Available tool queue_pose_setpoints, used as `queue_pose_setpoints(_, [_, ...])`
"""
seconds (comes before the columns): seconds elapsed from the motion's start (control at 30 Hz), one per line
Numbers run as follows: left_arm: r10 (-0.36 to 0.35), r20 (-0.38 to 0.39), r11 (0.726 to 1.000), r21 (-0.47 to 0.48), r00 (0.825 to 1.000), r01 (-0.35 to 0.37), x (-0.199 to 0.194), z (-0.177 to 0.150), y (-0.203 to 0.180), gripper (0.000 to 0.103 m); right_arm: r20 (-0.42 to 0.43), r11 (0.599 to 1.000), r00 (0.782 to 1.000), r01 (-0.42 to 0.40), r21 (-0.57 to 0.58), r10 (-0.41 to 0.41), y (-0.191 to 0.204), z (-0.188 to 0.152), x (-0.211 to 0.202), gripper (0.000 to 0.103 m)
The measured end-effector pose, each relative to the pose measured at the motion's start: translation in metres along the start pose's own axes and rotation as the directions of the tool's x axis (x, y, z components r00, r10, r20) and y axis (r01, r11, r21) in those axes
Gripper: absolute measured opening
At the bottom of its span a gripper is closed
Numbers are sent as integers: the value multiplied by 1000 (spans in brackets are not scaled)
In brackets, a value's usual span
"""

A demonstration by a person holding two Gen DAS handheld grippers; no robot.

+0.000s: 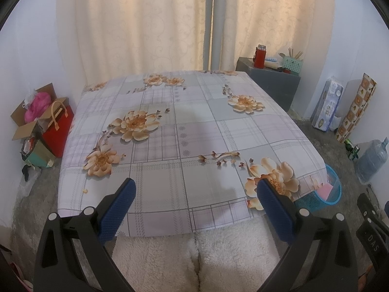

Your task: Collect trash

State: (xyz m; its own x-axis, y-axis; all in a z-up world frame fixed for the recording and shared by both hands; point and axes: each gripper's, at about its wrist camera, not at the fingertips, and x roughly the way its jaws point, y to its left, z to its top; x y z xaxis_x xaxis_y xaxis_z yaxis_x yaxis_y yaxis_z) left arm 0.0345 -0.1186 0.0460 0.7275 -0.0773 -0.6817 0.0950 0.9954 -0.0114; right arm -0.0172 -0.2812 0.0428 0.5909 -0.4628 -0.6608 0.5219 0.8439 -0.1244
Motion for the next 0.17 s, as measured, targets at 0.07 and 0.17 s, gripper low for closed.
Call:
queue_pose_setpoints(0.07, [1,2,1000,3,1000,-1,-1,-4,0,98,2,1000,1000,1,-1,-1,1,0,-1,95])
queue_pose_setpoints(0.17, [0,3,1000,12,1000,0,-2,-8,-1,98,1,1000,1000,2,1,-2,1,-1,-1,95])
